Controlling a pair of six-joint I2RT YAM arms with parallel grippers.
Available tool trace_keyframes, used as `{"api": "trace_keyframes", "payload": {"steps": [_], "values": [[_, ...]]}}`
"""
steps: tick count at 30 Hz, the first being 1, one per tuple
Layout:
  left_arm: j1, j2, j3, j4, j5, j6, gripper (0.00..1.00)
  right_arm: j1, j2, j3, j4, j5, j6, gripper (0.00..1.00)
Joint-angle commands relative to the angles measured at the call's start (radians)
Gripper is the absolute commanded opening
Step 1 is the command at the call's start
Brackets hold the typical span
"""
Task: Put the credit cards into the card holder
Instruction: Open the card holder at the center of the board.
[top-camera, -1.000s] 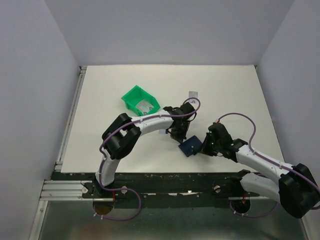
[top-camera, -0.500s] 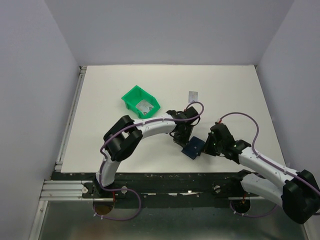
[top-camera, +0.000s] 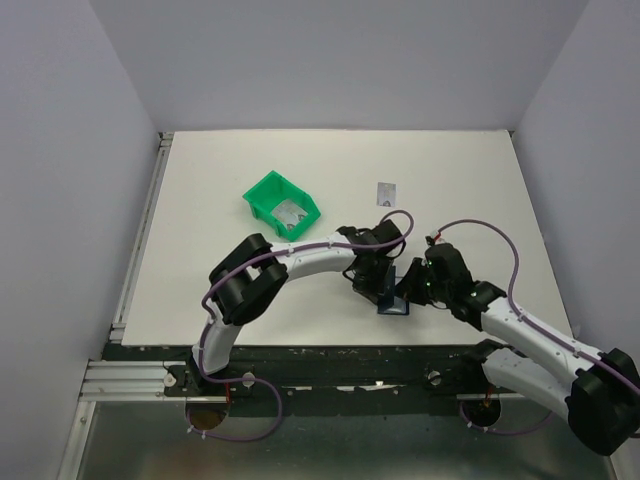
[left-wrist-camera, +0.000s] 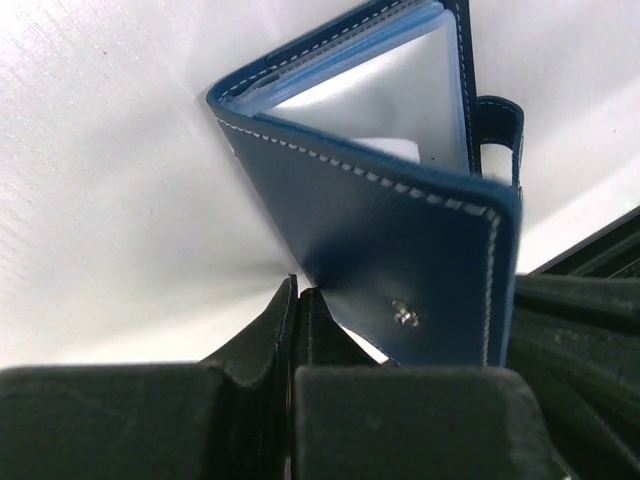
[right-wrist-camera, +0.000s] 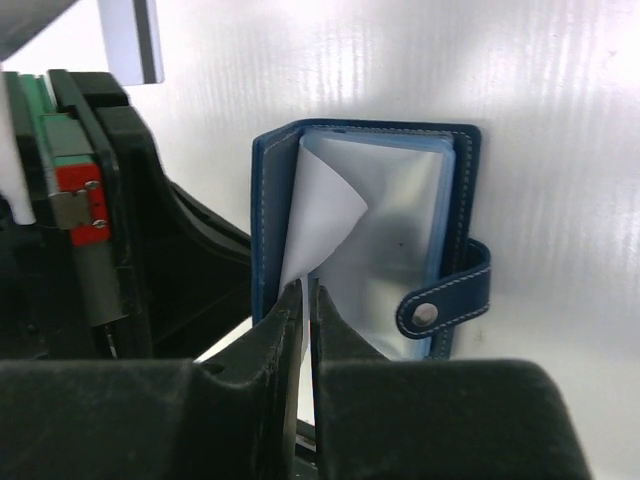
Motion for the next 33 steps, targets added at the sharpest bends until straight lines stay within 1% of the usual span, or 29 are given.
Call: {"api": "trace_keyframes", "payload": {"steps": [1,6,10,12,18,21,25,28,33], "values": [[-0.003,-0.002,-0.013,0.021,0.016,0.001,0.02,0.000,0.023,-0.007,0.105,-0.093,-0.016,0.16],[-0.001,-0.039,-0.064,0.073,0.008,0.015,0.02,0.002,0.070,-0.040,0.220,-0.185,-0.005,0.16],[0.014,-0.076,-0.140,0.168,0.039,0.009,0.02,0.002,0.109,-0.070,0.318,-0.236,0.000,0.16],[0.017,-0.084,-0.164,0.205,0.050,0.005,0.02,0.002,0.130,-0.076,0.332,-0.236,0.000,0.16],[0.019,-0.088,-0.181,0.242,0.073,0.011,0.01,0.002,0.198,-0.079,0.352,-0.217,-0.005,0.15],[0.019,-0.087,-0.194,0.272,0.099,0.012,0.01,0.002,0.233,-0.080,0.381,-0.222,-0.003,0.15],[0.019,-0.085,-0.214,0.282,0.099,0.012,0.01,0.003,0.296,-0.076,0.417,-0.225,-0.002,0.15],[0.020,-0.102,-0.233,0.280,0.087,0.018,0.00,0.000,0.322,-0.073,0.418,-0.214,0.000,0.15],[0.029,-0.165,-0.239,0.222,-0.005,0.041,0.00,0.002,0.331,-0.070,0.382,-0.170,0.009,0.15]]}}
